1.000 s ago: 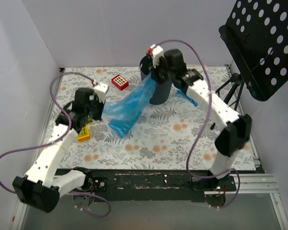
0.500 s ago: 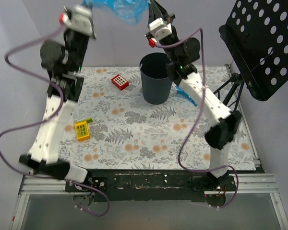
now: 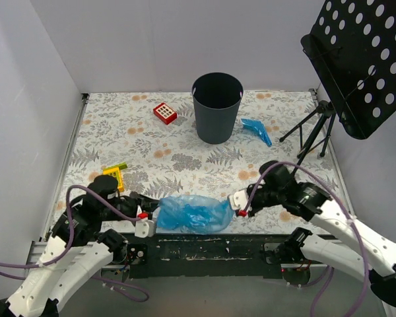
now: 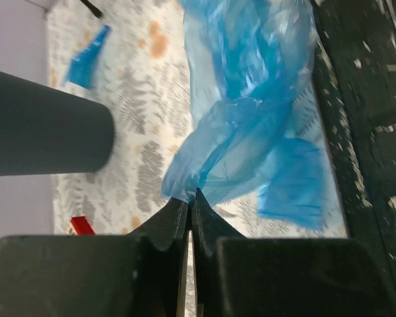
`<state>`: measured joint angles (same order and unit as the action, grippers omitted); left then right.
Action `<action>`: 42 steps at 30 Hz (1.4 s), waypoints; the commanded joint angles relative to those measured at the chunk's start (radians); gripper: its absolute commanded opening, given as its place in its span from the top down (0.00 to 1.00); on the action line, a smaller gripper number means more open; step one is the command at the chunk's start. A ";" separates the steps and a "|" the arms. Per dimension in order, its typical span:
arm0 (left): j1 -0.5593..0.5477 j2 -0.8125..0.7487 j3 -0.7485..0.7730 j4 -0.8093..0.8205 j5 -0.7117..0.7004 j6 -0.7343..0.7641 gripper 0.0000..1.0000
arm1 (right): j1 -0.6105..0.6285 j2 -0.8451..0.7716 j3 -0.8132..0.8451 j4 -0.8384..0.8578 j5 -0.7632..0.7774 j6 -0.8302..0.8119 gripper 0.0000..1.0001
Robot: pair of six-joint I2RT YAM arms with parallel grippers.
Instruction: Put the trash bags into the trash bin
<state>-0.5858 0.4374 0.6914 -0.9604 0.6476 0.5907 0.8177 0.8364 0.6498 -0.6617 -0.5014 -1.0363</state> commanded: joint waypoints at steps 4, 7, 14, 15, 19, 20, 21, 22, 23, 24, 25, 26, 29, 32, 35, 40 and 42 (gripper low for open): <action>0.001 0.231 0.238 0.178 -0.222 -0.658 1.00 | -0.020 0.039 0.286 0.336 0.248 0.489 0.99; 0.001 0.335 0.295 0.241 -0.568 -0.931 1.00 | -0.099 0.160 0.393 0.439 0.389 0.698 0.99; 0.064 0.235 0.283 0.100 -0.656 -0.994 1.00 | -0.272 0.418 0.720 0.402 0.518 1.003 0.99; 0.067 0.224 0.296 0.077 -0.581 -0.980 1.00 | -0.272 0.438 0.744 0.399 0.471 0.981 0.99; 0.076 0.276 0.433 0.095 -0.263 -0.884 0.36 | -0.267 0.533 0.881 0.318 0.373 0.995 0.99; 0.084 0.309 0.474 0.124 -0.231 -0.873 0.31 | -0.262 0.552 0.904 0.310 0.365 1.004 0.99; 0.086 0.354 0.532 0.149 -0.218 -0.859 0.26 | -0.256 0.556 0.916 0.313 0.366 1.007 0.99; 0.087 0.394 0.578 0.181 -0.206 -0.842 0.25 | -0.246 0.563 0.919 0.323 0.374 1.007 0.99; 0.086 0.437 0.612 0.216 -0.197 -0.838 0.23 | -0.235 0.566 0.929 0.332 0.380 1.006 0.99; 0.086 0.489 0.638 0.256 -0.187 -0.832 0.23 | -0.227 0.572 0.939 0.332 0.379 1.006 0.99; 0.087 0.524 0.655 0.300 -0.184 -0.836 0.23 | -0.221 0.579 0.955 0.330 0.379 1.007 0.99; 0.084 0.561 0.666 0.336 -0.177 -0.848 0.23 | -0.213 0.589 0.971 0.327 0.388 1.015 0.99; 0.060 0.641 0.649 0.486 -0.169 -0.900 0.26 | -0.196 0.610 1.027 0.323 0.408 1.029 0.99; -0.017 0.717 0.631 0.586 -0.215 -0.898 0.30 | -0.187 0.625 1.071 0.317 0.425 1.029 0.99; -0.072 0.774 0.606 0.649 -0.239 -0.887 0.30 | -0.187 0.635 1.100 0.310 0.428 1.029 0.99; -0.124 0.857 0.542 0.823 -0.535 -0.930 0.29 | -0.187 0.615 1.090 0.309 0.425 1.051 0.99; -0.124 0.880 0.522 0.882 -0.592 -0.939 0.27 | -0.187 0.606 1.076 0.309 0.422 1.053 0.99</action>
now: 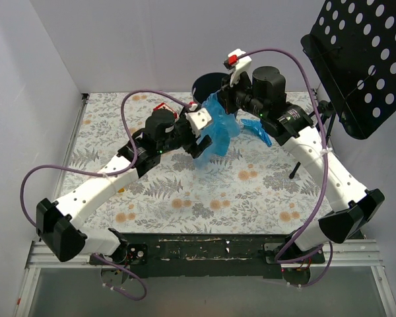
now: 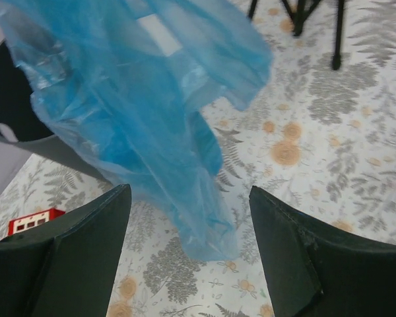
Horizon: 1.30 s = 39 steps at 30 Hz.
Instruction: Put the trash bags into the trash bin
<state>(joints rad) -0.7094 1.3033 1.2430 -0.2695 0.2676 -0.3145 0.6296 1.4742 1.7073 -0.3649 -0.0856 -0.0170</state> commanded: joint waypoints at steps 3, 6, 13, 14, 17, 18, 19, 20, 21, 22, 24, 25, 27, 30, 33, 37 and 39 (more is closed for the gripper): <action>0.001 0.063 -0.027 0.234 -0.243 -0.043 0.32 | 0.001 -0.046 -0.015 0.017 -0.002 0.043 0.99; -0.001 0.099 -0.033 0.262 -0.321 -0.051 0.35 | 0.001 -0.042 -0.018 0.020 -0.008 0.048 0.99; 0.001 0.139 -0.027 0.276 -0.221 -0.049 0.75 | -0.005 -0.028 -0.012 0.018 -0.002 0.046 0.99; 0.001 0.134 -0.019 0.235 -0.211 -0.054 0.88 | -0.007 -0.025 -0.011 0.018 0.001 0.046 0.99; 0.002 0.110 0.006 0.158 -0.220 -0.078 1.00 | -0.033 0.015 0.009 0.011 0.017 0.046 0.99; 0.004 0.096 0.010 0.133 -0.209 -0.078 1.00 | -0.053 0.037 0.015 0.014 0.020 0.046 0.99; 0.011 0.079 0.016 0.106 -0.202 -0.080 1.00 | -0.076 0.061 0.028 0.018 0.018 0.051 0.99; 0.021 0.062 0.018 0.080 -0.196 -0.087 1.00 | -0.097 0.090 0.041 0.020 0.001 0.058 0.96; 0.033 0.050 0.021 0.057 -0.180 -0.101 1.00 | -0.123 0.128 0.067 0.018 -0.018 0.064 0.91; 0.050 0.034 0.024 0.029 -0.153 -0.118 1.00 | -0.143 0.161 0.098 0.011 -0.037 0.072 0.85; 0.091 0.011 0.036 -0.016 -0.101 -0.153 1.00 | -0.186 0.214 0.159 0.012 -0.132 0.080 0.68; 0.115 0.004 0.045 -0.037 -0.069 -0.184 1.00 | -0.200 0.227 0.179 0.018 -0.187 0.075 0.60; 0.194 -0.004 0.071 -0.069 0.011 -0.248 1.00 | -0.221 0.227 0.210 0.027 -0.229 0.063 0.49; 0.319 0.002 0.113 -0.082 0.131 -0.385 1.00 | -0.272 0.178 0.169 0.040 -0.272 0.066 0.40; 0.399 0.007 0.130 -0.050 0.182 -0.465 1.00 | -0.344 0.065 0.021 0.099 -0.336 0.129 0.36; 0.461 0.022 0.159 -0.030 0.231 -0.534 1.00 | -0.387 -0.119 -0.254 0.282 -0.468 0.166 0.34; 0.481 0.025 0.173 -0.024 0.240 -0.563 1.00 | -0.387 -0.178 -0.337 0.302 -0.557 0.169 0.34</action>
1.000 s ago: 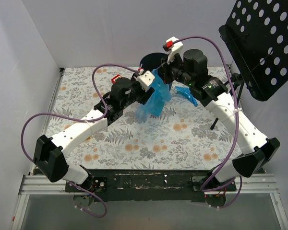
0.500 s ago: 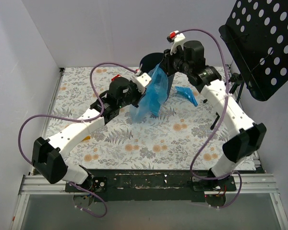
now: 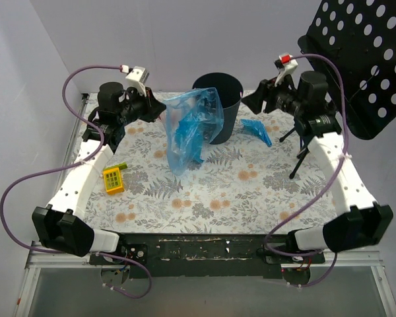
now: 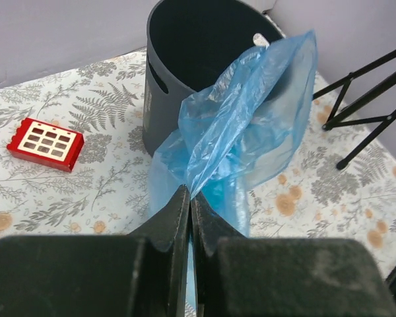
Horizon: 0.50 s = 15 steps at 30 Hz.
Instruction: Put the trash bags into the trash bin
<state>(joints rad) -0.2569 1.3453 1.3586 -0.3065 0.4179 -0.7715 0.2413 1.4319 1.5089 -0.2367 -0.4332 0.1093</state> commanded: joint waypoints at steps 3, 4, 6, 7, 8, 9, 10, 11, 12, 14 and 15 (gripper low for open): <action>0.051 -0.006 0.109 0.015 0.085 -0.149 1.00 | 0.036 -0.174 -0.287 0.157 -0.291 0.098 0.28; 0.057 -0.003 0.132 0.011 0.081 -0.158 1.00 | 0.062 -0.189 -0.336 0.165 -0.288 0.089 0.26; 0.070 0.012 0.192 -0.009 0.075 -0.172 1.00 | 0.131 -0.211 -0.441 0.227 -0.274 0.081 0.23; 0.079 0.018 0.230 -0.025 0.073 -0.175 1.00 | 0.174 -0.211 -0.467 0.261 -0.256 0.072 0.21; 0.087 0.031 0.264 -0.042 0.074 -0.178 1.00 | 0.211 -0.203 -0.487 0.287 -0.236 0.067 0.20; 0.093 0.041 0.304 -0.063 0.079 -0.180 1.00 | 0.237 -0.193 -0.504 0.324 -0.219 0.070 0.19; 0.102 0.051 0.339 -0.075 0.084 -0.183 1.00 | 0.260 -0.177 -0.518 0.362 -0.204 0.082 0.19; 0.111 0.060 0.376 -0.089 0.084 -0.193 1.00 | 0.274 -0.162 -0.530 0.411 -0.190 0.099 0.18; 0.117 0.067 0.402 -0.100 0.084 -0.209 1.00 | 0.288 -0.140 -0.535 0.447 -0.173 0.124 0.18; 0.130 0.084 0.465 -0.121 0.102 -0.222 1.00 | 0.299 -0.098 -0.523 0.529 -0.150 0.170 0.17; 0.133 0.090 0.490 -0.129 0.114 -0.230 1.00 | 0.300 -0.075 -0.510 0.568 -0.147 0.193 0.17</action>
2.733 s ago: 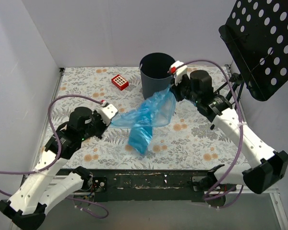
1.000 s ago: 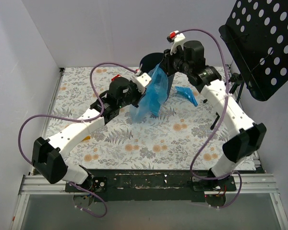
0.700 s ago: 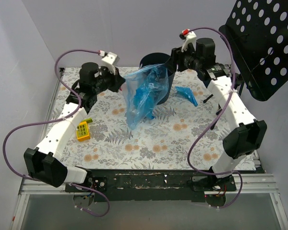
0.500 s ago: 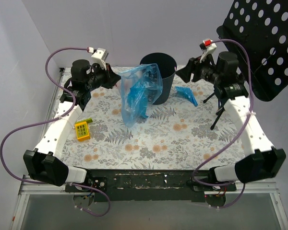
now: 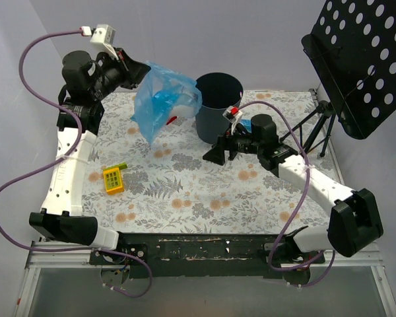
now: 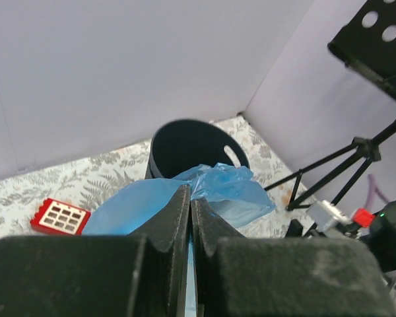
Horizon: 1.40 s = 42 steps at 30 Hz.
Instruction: Put the trash bags into the trash bin
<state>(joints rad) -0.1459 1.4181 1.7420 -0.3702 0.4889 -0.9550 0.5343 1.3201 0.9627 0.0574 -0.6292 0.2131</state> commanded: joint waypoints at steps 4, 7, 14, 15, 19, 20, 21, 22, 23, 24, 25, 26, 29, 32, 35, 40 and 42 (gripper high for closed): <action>0.028 0.047 0.197 -0.104 0.056 -0.051 1.00 | 0.010 0.132 0.132 0.415 0.094 0.150 0.16; 0.031 0.073 0.270 -0.131 0.063 -0.045 1.00 | 0.012 0.218 0.223 0.493 0.092 0.219 0.16; 0.034 0.102 0.395 -0.159 0.082 -0.010 1.00 | 0.053 0.362 0.382 0.527 0.155 0.292 0.16; 0.034 0.105 0.408 -0.161 0.083 -0.004 1.00 | 0.059 0.375 0.402 0.521 0.169 0.298 0.15; 0.037 0.116 0.468 -0.177 0.085 0.022 1.00 | 0.066 0.406 0.468 0.477 0.249 0.316 0.15; 0.039 0.117 0.479 -0.183 0.088 0.025 1.00 | 0.066 0.409 0.478 0.473 0.262 0.318 0.15; 0.042 0.113 0.482 -0.185 0.091 0.028 1.00 | 0.066 0.412 0.484 0.473 0.276 0.316 0.15; 0.042 0.110 0.482 -0.188 0.093 0.032 1.00 | 0.064 0.409 0.491 0.475 0.292 0.316 0.16; 0.043 0.107 0.482 -0.191 0.094 0.035 1.00 | 0.061 0.409 0.501 0.473 0.305 0.322 0.16; 0.045 0.096 0.476 -0.196 0.096 0.036 1.00 | 0.058 0.407 0.511 0.473 0.319 0.327 0.16; 0.048 0.087 0.467 -0.196 0.099 0.038 1.00 | 0.056 0.406 0.521 0.476 0.339 0.322 0.16; 0.051 0.079 0.456 -0.194 0.100 0.039 1.00 | 0.053 0.403 0.528 0.481 0.361 0.316 0.16; 0.063 0.061 0.435 -0.194 0.105 0.033 1.00 | 0.043 0.401 0.559 0.464 0.466 0.287 0.20; 0.078 0.045 0.416 -0.185 0.114 0.025 1.00 | 0.018 0.426 0.587 0.467 0.435 0.281 0.39; 0.088 0.021 0.374 -0.179 0.083 0.041 1.00 | 0.010 0.413 0.581 0.449 0.382 0.244 0.62; 0.092 -0.091 0.132 -0.174 -0.151 0.201 1.00 | -0.002 0.280 0.463 0.203 0.258 0.053 0.70; 0.104 -0.157 0.012 -0.153 -0.187 0.295 1.00 | -0.045 0.219 0.388 0.051 0.199 -0.015 0.83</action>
<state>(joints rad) -0.0620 1.3800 1.9175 -0.5335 0.4637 -0.8352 0.5312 1.6859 1.4403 0.3672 -0.3084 0.3683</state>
